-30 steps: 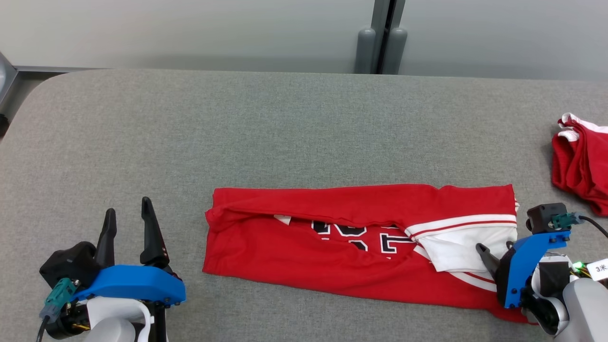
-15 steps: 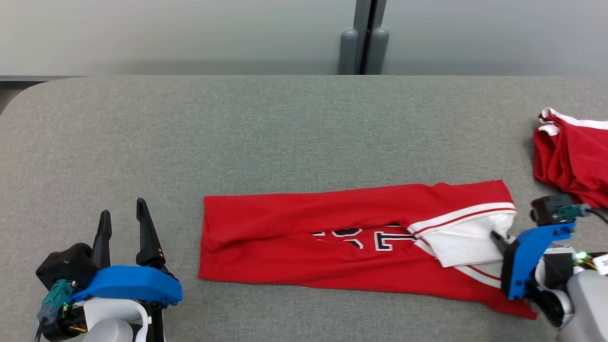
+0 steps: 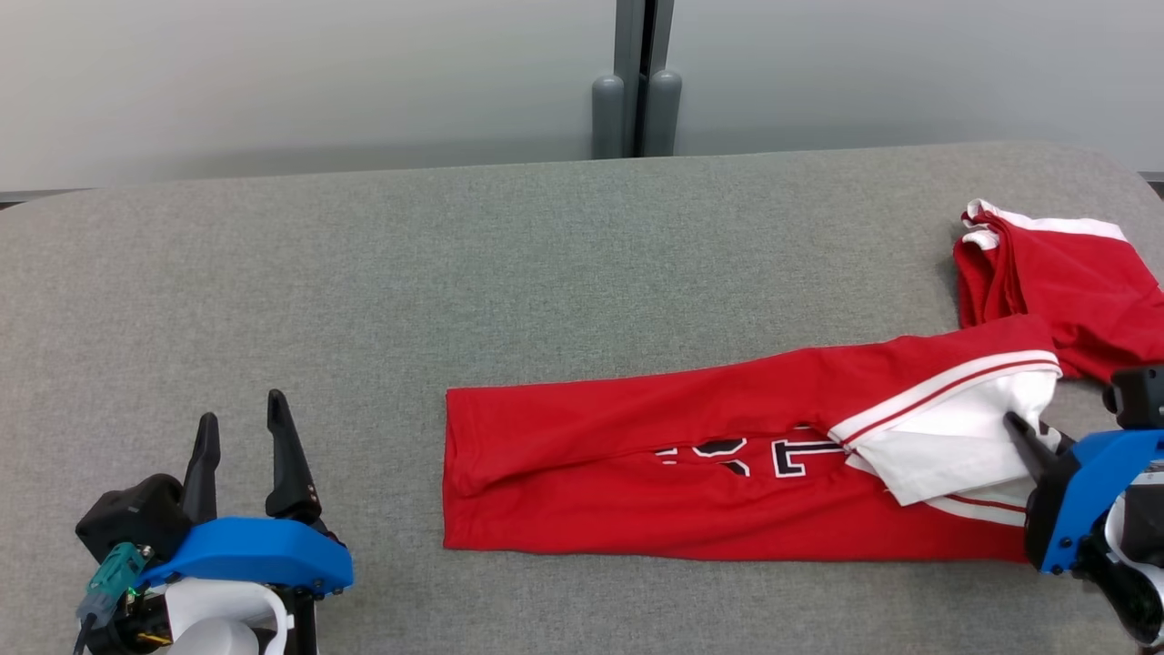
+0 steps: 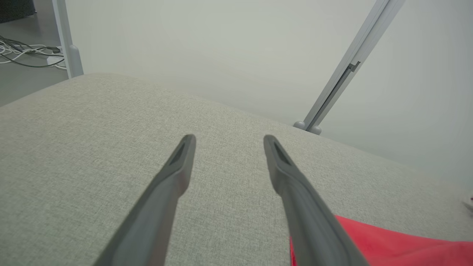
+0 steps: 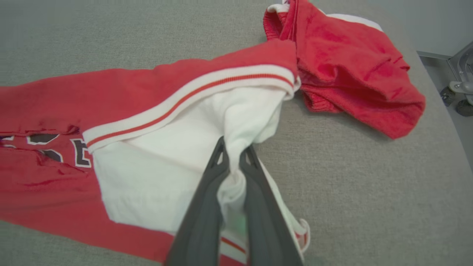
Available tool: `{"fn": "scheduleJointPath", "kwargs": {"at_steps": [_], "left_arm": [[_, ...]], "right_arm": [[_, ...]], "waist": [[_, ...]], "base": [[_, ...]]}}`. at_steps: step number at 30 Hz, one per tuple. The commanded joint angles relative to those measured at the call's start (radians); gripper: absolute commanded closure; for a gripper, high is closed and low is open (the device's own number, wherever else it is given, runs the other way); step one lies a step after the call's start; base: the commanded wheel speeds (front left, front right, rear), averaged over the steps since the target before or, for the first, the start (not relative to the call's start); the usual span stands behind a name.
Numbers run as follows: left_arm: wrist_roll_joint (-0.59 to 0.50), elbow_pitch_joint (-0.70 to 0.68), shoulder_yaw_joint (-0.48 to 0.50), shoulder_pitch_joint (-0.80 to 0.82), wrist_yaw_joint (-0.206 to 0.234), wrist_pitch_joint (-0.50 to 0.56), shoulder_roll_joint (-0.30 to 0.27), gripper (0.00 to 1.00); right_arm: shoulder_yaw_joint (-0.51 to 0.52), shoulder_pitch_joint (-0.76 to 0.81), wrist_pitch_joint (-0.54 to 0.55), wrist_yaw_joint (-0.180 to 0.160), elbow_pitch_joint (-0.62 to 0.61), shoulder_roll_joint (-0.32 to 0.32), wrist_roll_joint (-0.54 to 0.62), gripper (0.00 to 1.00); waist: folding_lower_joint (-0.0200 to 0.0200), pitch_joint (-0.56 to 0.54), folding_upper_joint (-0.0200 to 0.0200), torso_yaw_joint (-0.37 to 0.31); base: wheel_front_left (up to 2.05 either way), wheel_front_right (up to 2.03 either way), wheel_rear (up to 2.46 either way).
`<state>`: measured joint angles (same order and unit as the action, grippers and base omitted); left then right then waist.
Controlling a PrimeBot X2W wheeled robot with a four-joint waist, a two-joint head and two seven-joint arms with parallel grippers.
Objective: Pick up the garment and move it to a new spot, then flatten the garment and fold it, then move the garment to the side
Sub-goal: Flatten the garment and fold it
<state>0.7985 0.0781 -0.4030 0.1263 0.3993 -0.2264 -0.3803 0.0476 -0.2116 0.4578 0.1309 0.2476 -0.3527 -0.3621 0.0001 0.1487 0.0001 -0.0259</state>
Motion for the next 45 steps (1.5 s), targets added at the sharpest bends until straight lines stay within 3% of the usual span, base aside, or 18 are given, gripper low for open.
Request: {"fn": "scheduleJointPath", "kwargs": {"at_steps": [1, 8, 19, 32, 45], "left_arm": [[0.001, 0.001, -0.001, 0.004, -0.002, -0.001, -0.006, 0.00], [-0.002, 0.005, -0.012, 0.022, -0.007, 0.005, -0.003, 0.00], [0.002, 0.024, -0.025, 0.016, -0.019, 0.003, 0.010, 0.00], [-0.014, 0.044, -0.077, 0.060, -0.047, 0.010, 0.041, 0.00], [-0.016, 0.089, -0.099, 0.102, -0.074, -0.003, 0.078, 0.00]], "right_arm": [[0.004, 0.011, 0.004, 0.000, -0.010, 0.005, 0.000, 1.00], [-0.031, 0.018, 0.022, 0.000, -0.114, 0.076, -0.016, 1.00], [-0.206, 0.009, 0.036, 0.000, -0.229, 0.141, -0.080, 1.00], [-0.398, -0.150, -0.055, 0.000, 0.026, 0.284, -0.131, 1.00], [-0.498, -0.310, -0.151, 0.000, 0.328, 0.301, -0.228, 1.00]], "waist": [[-0.0001, 0.000, -0.0001, 0.000], [-0.0001, -0.009, -0.0001, 0.020], [-0.0001, -0.038, -0.0001, 0.099], [-0.0001, -0.020, -0.0001, 0.200], [-0.0001, 0.004, -0.0001, 0.267]], "base": [[0.00, 0.00, 0.00], [0.00, 0.00, 0.00], [0.00, 0.00, 0.00], [0.00, 0.00, 0.00], [0.00, 0.00, 0.00]]}}
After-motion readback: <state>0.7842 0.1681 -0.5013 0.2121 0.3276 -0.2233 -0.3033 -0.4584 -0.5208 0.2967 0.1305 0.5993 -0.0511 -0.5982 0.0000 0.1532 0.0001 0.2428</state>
